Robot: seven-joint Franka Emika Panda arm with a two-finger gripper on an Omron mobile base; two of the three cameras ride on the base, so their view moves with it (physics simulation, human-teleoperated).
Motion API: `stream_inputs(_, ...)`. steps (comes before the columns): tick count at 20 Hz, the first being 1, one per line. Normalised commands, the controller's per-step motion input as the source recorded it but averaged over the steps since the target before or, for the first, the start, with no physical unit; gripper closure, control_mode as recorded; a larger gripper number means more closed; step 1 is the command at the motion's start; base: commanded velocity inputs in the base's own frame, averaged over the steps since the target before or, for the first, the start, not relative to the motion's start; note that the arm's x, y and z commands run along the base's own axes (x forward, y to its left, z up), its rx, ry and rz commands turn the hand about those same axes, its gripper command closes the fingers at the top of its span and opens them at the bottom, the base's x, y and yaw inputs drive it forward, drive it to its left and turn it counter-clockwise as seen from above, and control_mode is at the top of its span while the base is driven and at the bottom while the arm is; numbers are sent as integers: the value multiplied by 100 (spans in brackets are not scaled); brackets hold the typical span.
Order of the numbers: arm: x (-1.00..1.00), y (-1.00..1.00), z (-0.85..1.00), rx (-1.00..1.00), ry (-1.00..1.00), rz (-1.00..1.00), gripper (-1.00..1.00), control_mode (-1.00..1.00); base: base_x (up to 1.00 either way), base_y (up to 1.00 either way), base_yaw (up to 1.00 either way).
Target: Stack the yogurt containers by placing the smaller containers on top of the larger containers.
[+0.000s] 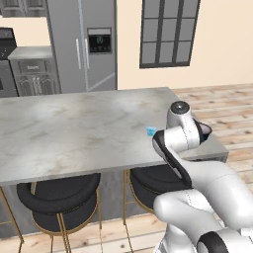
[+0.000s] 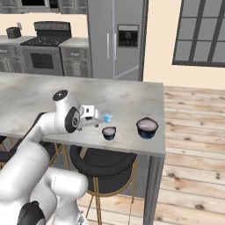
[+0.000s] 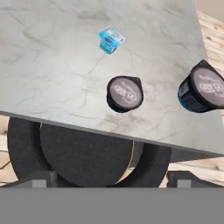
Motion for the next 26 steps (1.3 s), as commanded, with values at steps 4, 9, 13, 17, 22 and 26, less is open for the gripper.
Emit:
stream_inputs(4,24,-3,-9,-3,0,2,-100,-100,0,0,0)
stream_inputs(9,20,-1,-16,-4,0,2,-100,-100,0,0,0)
stream_inputs(13,6,-7,-11,0,0,0,-100,-100,0,0,0)
stream_inputs(17,2,-9,-11,0,0,0,-100,-100,0,0,0)
stream_inputs(22,7,-4,-9,0,0,0,-100,-100,0,0,0)
stream_inputs(26,9,0,-11,0,0,0,-100,-100,0,0,0)
